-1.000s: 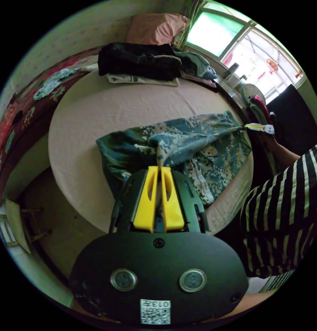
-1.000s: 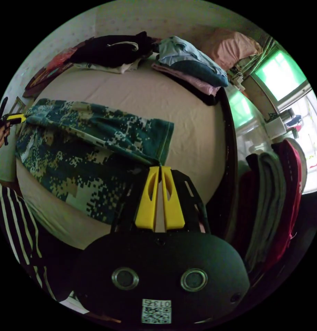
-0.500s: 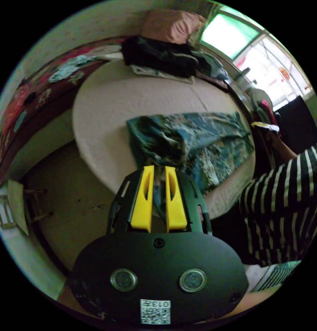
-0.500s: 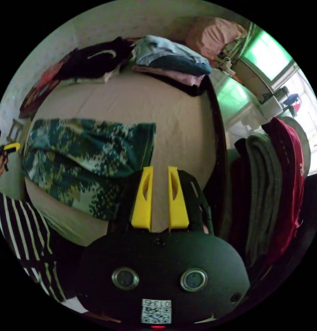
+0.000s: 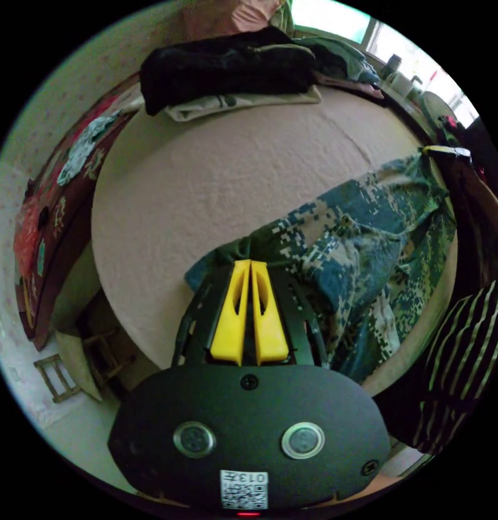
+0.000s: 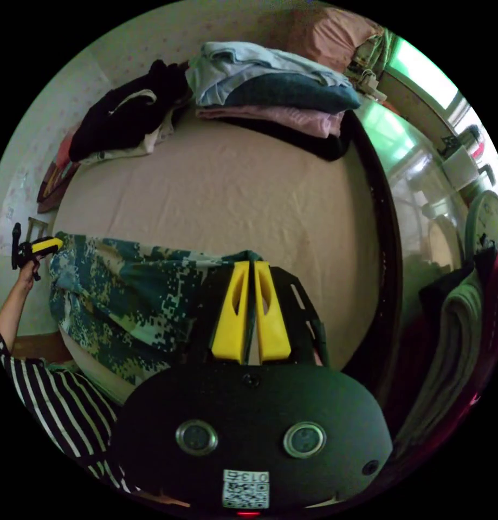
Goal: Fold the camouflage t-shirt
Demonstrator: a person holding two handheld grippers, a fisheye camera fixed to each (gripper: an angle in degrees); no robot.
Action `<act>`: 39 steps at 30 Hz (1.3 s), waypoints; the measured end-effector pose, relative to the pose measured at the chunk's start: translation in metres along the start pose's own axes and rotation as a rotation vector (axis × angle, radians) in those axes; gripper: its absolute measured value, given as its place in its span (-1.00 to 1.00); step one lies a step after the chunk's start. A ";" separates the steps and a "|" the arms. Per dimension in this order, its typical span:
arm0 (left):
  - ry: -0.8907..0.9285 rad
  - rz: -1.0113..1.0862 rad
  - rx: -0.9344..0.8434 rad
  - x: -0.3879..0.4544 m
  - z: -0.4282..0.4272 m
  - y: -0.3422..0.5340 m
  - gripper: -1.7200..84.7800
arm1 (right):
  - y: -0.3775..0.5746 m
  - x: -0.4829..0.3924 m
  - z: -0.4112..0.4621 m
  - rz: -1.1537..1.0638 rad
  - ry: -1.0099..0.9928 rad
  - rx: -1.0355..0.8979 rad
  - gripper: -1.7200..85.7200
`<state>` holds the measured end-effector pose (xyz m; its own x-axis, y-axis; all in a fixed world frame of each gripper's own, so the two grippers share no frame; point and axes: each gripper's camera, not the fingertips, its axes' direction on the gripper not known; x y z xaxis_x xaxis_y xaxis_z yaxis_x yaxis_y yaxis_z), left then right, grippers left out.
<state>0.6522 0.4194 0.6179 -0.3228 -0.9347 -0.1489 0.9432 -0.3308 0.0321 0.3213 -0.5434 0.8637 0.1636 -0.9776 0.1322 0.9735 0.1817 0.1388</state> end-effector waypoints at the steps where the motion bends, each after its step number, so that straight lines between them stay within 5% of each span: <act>1: 0.020 -0.038 0.014 -0.001 0.000 0.003 -0.96 | 0.007 0.005 -0.002 0.019 -0.006 0.030 -0.93; 8: 0.065 -0.110 0.012 0.001 -0.002 0.005 -0.97 | 0.027 0.024 0.003 0.127 -0.001 0.013 -0.93; 13: 0.019 -0.071 0.055 0.014 -0.011 -0.002 -0.97 | 0.000 -0.037 -0.015 -0.160 -0.049 0.095 -0.89; 22: -0.019 -0.090 0.015 0.016 0.002 -0.001 -0.97 | -0.032 -0.133 0.035 -0.578 0.049 -0.056 -0.90; 27: -0.115 -0.142 -0.019 0.020 0.005 0.008 -0.97 | -0.052 -0.146 0.032 -0.514 0.064 -0.036 -0.94; 33: -0.019 -0.270 0.021 0.007 0.008 0.019 -0.97 | -0.064 -0.133 0.027 -0.243 -0.023 0.057 -0.96; 39: 0.054 -0.242 0.176 0.005 -0.017 0.043 -0.97 | -0.031 -0.165 -0.005 -0.348 -0.071 0.066 -0.96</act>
<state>0.6929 0.4030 0.6014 -0.5276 -0.8191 -0.2254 0.8095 -0.5652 0.1591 0.2651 -0.3877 0.8331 -0.1892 -0.9729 0.1332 0.9564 -0.1518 0.2497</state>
